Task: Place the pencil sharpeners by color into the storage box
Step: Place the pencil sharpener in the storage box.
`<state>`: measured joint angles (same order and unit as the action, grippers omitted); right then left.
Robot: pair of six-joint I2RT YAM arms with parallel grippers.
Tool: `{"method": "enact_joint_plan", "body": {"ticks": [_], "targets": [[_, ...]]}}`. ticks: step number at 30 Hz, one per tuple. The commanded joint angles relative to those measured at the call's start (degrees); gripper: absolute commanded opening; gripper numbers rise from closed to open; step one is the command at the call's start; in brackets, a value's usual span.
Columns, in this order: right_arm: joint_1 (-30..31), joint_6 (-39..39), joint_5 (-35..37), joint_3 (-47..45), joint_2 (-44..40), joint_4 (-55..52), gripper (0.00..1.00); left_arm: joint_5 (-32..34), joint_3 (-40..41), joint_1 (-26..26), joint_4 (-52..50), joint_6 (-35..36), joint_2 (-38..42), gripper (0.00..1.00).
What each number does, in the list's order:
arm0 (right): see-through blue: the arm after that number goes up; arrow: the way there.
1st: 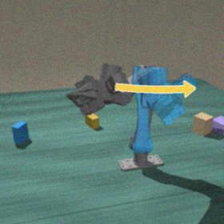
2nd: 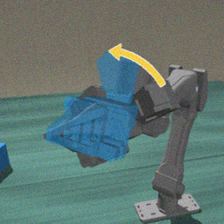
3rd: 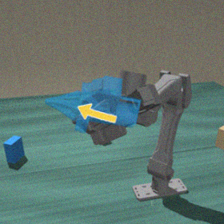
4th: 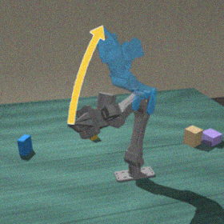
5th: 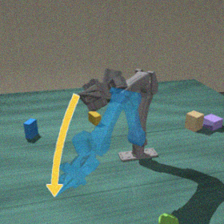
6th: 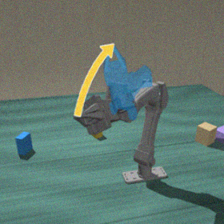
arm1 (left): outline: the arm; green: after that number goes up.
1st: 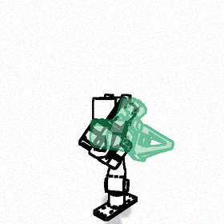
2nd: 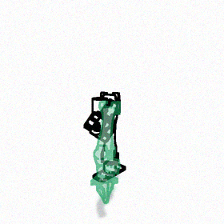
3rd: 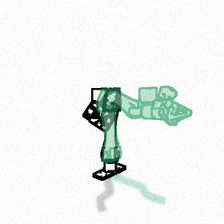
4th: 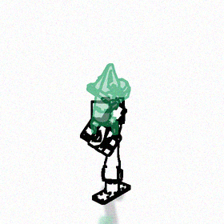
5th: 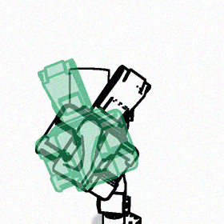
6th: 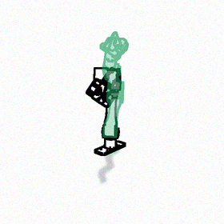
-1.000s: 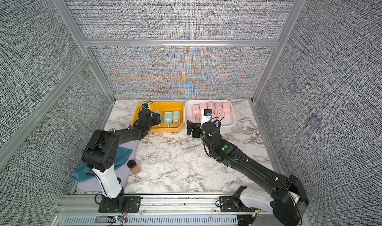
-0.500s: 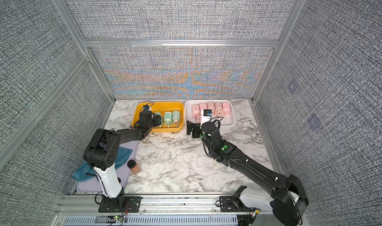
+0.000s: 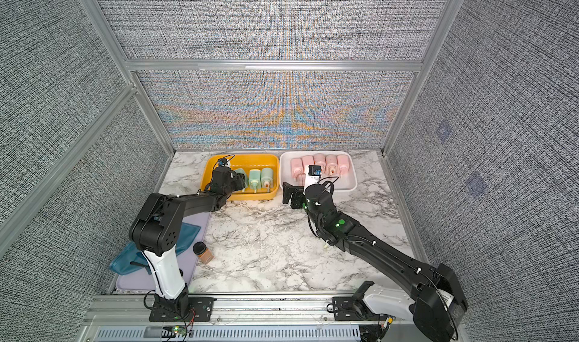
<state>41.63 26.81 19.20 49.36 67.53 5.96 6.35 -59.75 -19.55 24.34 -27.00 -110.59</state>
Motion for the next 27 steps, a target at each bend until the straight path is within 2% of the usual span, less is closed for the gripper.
{"method": "enact_joint_plan", "body": {"ticks": [1,8,16,24,27], "targets": [[0.03,-0.17,0.83,0.82,0.31,-0.07,0.99,1.48,-0.47,-0.23,0.71,0.99,-0.63,0.57],[0.05,-0.86,0.57,2.27,1.79,0.01,0.99,-0.57,-1.4,-0.4,0.81,1.89,-1.27,0.59],[0.12,-1.25,0.7,2.48,2.17,-0.42,0.99,-2.74,-1.21,-0.62,1.05,3.25,-1.07,0.72],[0.09,-1.23,0.75,2.42,1.91,-0.68,0.99,0.76,-0.42,-0.44,0.98,0.03,1.38,0.75],[0.09,-1.01,0.68,2.24,1.71,-0.77,0.99,0.19,-1.74,-0.07,-1.61,-1.92,2.26,0.81]]}}
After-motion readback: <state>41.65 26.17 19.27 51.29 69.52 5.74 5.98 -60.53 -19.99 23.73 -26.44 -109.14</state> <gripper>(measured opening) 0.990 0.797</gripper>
